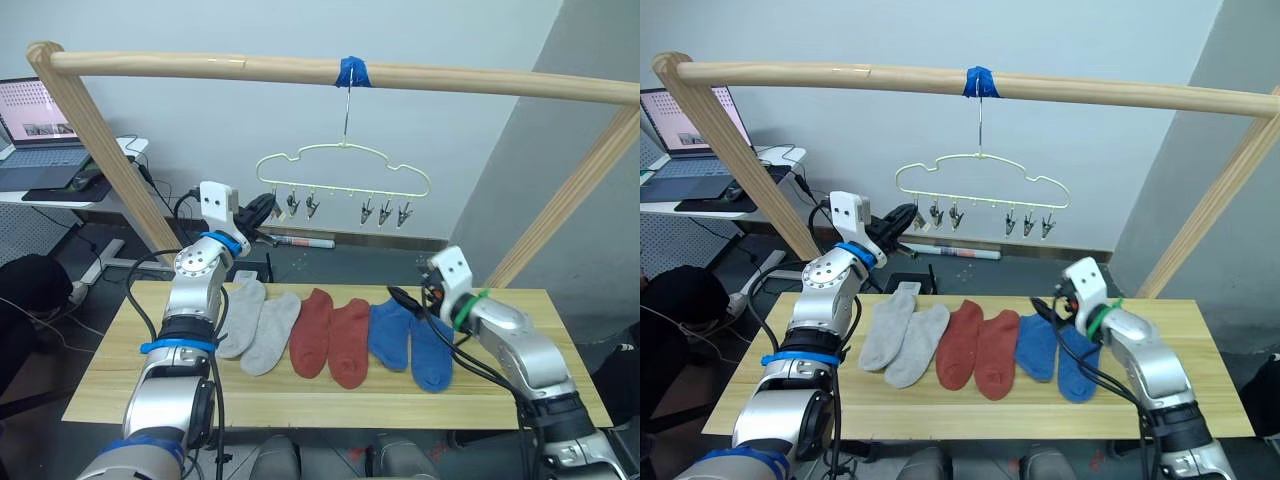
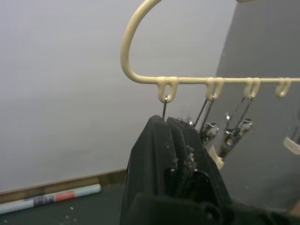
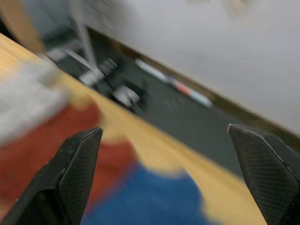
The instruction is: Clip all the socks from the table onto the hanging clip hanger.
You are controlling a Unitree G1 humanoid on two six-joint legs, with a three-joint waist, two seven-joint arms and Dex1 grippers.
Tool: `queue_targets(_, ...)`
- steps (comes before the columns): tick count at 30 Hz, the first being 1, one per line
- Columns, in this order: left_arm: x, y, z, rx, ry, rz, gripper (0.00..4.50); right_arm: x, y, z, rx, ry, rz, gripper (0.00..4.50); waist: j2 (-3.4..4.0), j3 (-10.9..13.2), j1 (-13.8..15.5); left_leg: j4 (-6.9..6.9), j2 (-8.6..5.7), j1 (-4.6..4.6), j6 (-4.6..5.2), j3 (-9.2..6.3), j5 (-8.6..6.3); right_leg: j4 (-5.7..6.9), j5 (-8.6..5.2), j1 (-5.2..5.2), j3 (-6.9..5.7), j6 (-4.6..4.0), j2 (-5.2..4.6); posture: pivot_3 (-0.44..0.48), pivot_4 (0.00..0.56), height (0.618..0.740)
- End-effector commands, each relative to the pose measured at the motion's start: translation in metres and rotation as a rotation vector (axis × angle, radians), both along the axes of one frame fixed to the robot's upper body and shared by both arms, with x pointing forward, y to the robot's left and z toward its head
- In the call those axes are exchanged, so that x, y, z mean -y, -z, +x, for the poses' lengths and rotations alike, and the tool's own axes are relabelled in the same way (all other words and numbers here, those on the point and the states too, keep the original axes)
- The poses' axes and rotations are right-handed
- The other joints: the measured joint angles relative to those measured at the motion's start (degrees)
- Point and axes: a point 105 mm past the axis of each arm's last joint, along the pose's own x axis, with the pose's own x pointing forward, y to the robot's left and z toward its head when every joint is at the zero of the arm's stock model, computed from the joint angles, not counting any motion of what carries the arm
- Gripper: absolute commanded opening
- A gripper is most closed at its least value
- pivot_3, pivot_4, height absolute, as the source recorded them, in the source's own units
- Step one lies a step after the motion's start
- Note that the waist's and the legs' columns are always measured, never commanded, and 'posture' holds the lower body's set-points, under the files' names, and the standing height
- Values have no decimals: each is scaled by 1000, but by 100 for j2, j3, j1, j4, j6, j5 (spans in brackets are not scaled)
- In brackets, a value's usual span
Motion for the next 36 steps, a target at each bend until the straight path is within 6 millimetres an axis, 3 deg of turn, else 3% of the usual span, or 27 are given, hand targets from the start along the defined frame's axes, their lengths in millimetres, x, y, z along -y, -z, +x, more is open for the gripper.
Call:
queue_targets(1, 0, -14, -6, 9, 32, -1, 15, 17, 15, 4, -4, 30, -70, 4500, 6, 4, -26, 0, 0, 2, 0, 2, 0, 1, -8, 1, 2, 15, 0, -21, 97, 740)
queue_targets(8, -8, -12, -11, -17, 14, 6, 15, 25, 67, 0, -186, 23, -117, 4500, 26, 17, -71, 2, 0, 15, 0, 5, 0, 1, -12, 11, 9, 21, 2, -19, 102, 740)
queue_targets(16, -11, -13, -16, -16, 0, -3, 15, 32, 90, -5, -255, 8, -168, 4500, 29, 18, -57, 1, 0, 15, 1, 4, 0, 0, -12, 12, 9, 21, 2, 21, 102, 740)
queue_targets(19, -13, -12, -17, -16, -8, -4, 0, 28, 91, -6, -250, -16, -156, 3597, 29, 18, -54, 2, 0, 18, 1, 5, 0, 0, -12, 16, 10, 21, 2, 27, 102, 740)
queue_targets(29, -13, -8, -21, -109, 20, -109, 0, 22, 75, -13, -171, -93, -157, 41, 34, 22, -12, 2, 0, 18, 1, 5, 0, 0, -12, 15, 10, 23, 2, 38, 107, 740)
queue_targets(32, -10, -8, -24, -200, 65, -236, 0, 18, 51, -14, -107, -128, -141, 41, 43, 27, -21, 2, 0, 17, 1, 5, 0, 0, -13, 14, 11, 24, 2, 43, 107, 740)
queue_targets(36, -13, -15, -30, -365, 146, -505, 0, -24, -9, -30, -56, -325, 9, 41, 59, 38, -51, 2, 1, 17, 1, 5, 0, 7, -13, 10, 13, 25, 3, 36, 105, 740)
